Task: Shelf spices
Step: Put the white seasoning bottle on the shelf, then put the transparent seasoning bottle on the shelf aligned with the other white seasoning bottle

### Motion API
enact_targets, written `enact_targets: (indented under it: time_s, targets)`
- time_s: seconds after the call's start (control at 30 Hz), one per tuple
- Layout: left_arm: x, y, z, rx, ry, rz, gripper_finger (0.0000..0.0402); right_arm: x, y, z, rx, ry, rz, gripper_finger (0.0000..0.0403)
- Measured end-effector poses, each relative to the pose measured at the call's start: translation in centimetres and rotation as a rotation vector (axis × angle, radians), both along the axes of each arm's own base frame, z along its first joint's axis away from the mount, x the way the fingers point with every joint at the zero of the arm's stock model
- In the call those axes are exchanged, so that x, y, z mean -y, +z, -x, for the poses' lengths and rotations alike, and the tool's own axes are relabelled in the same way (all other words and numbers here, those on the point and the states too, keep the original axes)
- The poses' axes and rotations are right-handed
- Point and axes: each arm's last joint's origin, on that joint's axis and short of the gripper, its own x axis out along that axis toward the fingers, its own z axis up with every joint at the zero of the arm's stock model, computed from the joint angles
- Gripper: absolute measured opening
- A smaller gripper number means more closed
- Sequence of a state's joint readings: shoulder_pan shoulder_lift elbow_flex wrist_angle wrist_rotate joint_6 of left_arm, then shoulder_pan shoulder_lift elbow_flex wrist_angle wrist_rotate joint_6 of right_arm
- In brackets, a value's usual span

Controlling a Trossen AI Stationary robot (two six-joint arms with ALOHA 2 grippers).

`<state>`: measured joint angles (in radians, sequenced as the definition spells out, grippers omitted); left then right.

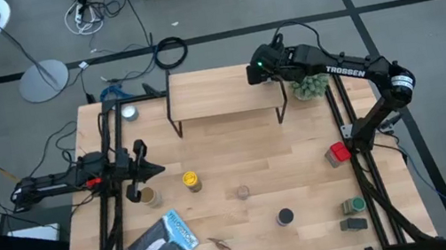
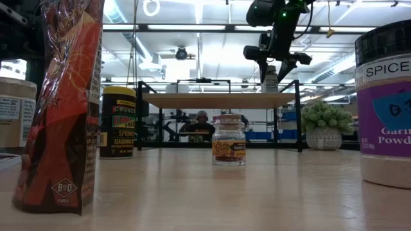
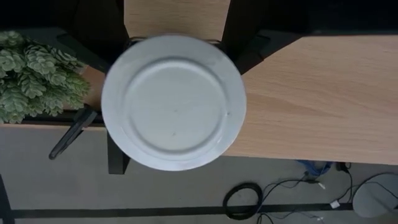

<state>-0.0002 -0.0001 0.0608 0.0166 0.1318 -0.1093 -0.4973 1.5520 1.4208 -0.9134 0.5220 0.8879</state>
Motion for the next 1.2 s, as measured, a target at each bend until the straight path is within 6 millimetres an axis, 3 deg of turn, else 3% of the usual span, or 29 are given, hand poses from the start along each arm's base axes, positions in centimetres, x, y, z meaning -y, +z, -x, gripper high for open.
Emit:
enact_targets:
  time_s: [0.77, 1.0, 1.2]
  targets:
    - [0.0, 0.0, 0.0, 0.0, 0.0, 0.0, 0.0008, 0.1, 0.1, -0.1, 0.003, 0.008, 0.022, 0.0299]
    - [0.0, 0.0, 0.0, 0.0, 0.0, 0.0, 0.0008, -1.0, 0.5, -0.5, -0.011, 0.033, 0.062, 0.0297]
    - [0.0, 0.0, 0.0, 0.0, 0.0, 0.0, 0.0008, -2.9, 2.3, 0.2, -0.003, 0.033, 0.166, 0.0297]
